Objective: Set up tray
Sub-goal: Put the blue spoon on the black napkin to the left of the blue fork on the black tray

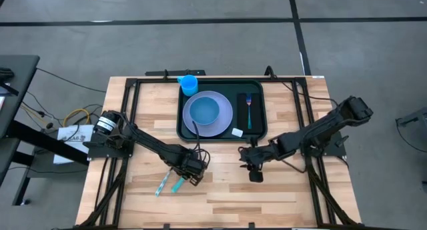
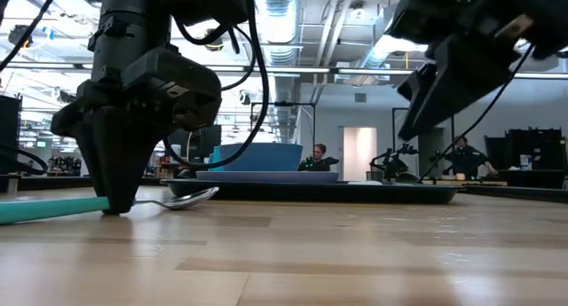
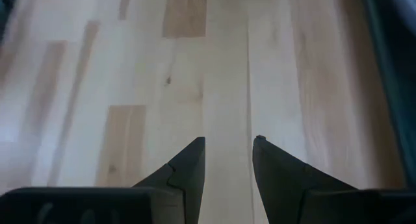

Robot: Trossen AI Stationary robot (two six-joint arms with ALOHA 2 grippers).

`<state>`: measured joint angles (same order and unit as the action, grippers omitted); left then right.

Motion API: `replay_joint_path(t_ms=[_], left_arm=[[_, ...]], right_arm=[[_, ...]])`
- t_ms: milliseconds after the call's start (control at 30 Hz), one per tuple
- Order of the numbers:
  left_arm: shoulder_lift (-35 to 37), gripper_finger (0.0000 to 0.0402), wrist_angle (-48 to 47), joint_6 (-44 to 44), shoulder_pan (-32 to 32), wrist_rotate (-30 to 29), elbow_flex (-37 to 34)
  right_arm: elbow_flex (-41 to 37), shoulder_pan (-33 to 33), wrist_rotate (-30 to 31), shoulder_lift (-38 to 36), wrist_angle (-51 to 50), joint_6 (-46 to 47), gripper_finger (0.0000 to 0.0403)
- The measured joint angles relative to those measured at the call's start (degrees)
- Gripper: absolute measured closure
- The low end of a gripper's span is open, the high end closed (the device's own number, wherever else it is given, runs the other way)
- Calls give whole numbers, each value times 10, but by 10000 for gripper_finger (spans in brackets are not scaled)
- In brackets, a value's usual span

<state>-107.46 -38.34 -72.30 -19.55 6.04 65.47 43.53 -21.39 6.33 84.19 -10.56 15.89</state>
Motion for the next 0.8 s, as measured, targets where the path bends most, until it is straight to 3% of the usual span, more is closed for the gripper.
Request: replay_joint_path(t_ms=[233, 500, 800], left_arm=[[1, 359, -4, 5, 1, -3, 5], [0, 377, -25, 36, 2, -21, 47], [1, 373, -193, 110, 1, -133, 159]], right_arm=[[0, 18, 0, 34, 4, -9, 285], [0, 33, 1, 27, 47, -9, 285], [0, 40, 44, 28, 135, -25, 285]])
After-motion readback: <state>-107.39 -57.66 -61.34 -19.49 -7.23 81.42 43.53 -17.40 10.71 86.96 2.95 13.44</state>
